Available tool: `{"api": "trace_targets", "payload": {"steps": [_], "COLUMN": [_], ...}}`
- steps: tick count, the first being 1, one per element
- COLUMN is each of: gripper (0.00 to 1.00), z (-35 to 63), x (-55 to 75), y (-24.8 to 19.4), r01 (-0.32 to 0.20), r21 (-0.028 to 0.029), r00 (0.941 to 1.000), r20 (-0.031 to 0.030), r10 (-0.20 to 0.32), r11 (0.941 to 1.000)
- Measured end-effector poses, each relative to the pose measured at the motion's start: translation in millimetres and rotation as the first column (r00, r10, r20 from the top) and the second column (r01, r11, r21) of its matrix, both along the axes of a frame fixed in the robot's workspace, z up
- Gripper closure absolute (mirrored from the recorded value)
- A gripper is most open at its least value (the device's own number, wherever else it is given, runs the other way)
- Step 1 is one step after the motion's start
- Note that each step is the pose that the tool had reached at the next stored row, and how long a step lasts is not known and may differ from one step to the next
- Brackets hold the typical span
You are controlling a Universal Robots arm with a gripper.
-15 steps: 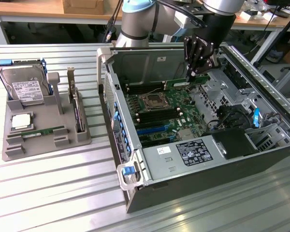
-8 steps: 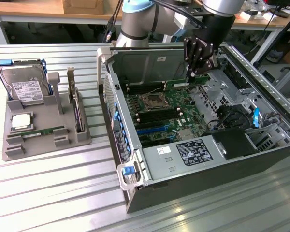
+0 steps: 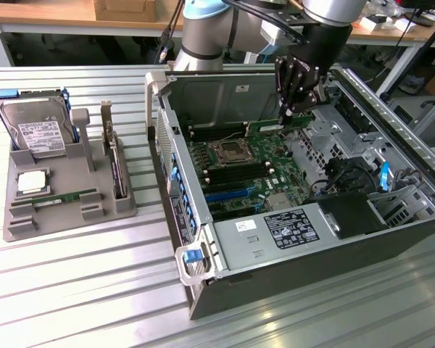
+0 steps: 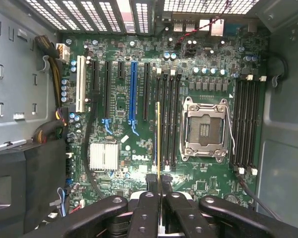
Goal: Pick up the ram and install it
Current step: 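Insert the ram into the slot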
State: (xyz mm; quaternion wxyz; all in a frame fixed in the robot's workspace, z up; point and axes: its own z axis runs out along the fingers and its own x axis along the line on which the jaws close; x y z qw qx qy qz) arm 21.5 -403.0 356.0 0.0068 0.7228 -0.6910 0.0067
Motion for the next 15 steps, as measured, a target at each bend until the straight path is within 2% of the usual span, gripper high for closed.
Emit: {"api": "trace_targets", "payload": {"steps": [15], "gripper": [0.88], "z": [-5.1], "x": [0.0], "y": [0.0], "r01": [0.0], "r21": [0.0001], "r00": [1.0], "r20": [0.0], "r10": [0.0], "r11": [1.0]}}
